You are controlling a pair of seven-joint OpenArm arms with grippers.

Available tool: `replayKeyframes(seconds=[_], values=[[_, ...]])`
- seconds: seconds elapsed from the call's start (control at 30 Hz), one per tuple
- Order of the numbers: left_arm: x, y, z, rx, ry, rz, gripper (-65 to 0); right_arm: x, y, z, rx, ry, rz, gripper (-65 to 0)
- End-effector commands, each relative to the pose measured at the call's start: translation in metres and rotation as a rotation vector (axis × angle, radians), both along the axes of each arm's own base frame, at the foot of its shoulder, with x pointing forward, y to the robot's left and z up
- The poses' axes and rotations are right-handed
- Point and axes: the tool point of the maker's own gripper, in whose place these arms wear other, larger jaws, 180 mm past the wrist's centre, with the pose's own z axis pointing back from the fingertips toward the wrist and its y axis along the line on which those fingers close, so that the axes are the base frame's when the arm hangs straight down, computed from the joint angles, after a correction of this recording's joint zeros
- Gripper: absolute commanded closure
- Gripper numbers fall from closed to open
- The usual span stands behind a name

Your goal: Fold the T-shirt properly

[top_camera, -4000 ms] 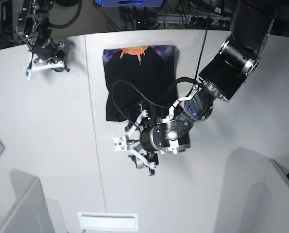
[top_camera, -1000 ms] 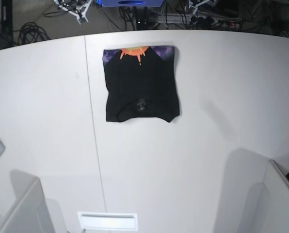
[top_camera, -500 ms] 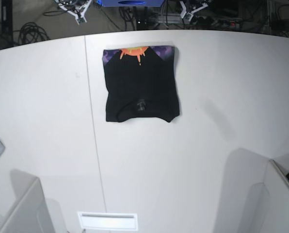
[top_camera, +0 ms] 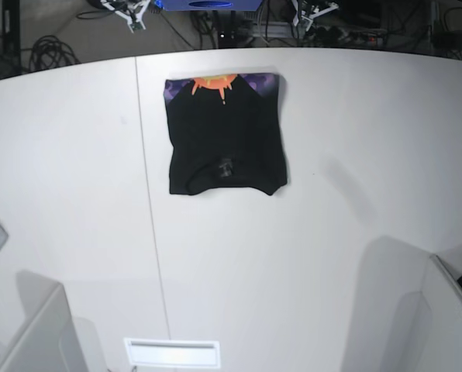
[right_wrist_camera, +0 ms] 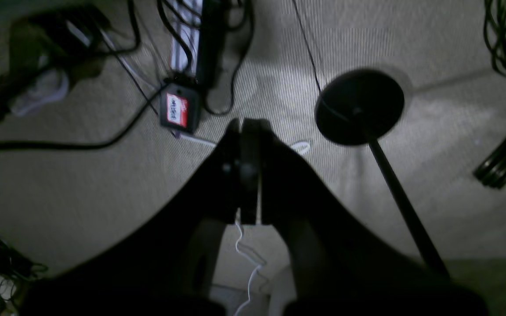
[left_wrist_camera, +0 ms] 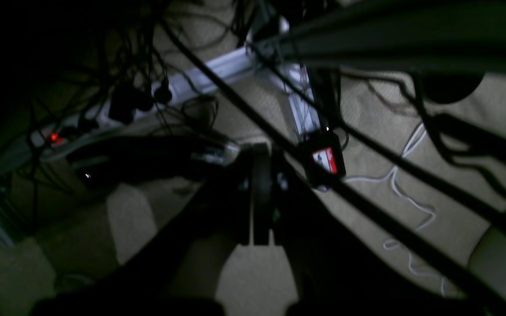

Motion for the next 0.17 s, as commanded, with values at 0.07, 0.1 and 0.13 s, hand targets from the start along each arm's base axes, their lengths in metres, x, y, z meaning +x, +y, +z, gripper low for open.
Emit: replayKeyframes(seconds=[0.07,0.1,0.13], values=[[-0.0042,0.0006,0.0005,-0.001,0.004,-0.006,0.0,-0.0059,-0.0026,0.001,-0.001,0.003,-0.006,0.0],[-0.0035,0.0006,0.0004,-0.001,0.004,-0.006,0.0,-0.0059,-0.0026,0.001,-0.001,0.003,-0.006,0.0],[-0.003,0.0008,0.0002,0.0,0.005,-0.007,0.0,-0.0059,-0.0036,0.001,-0.003,0.003,-0.005,0.0]])
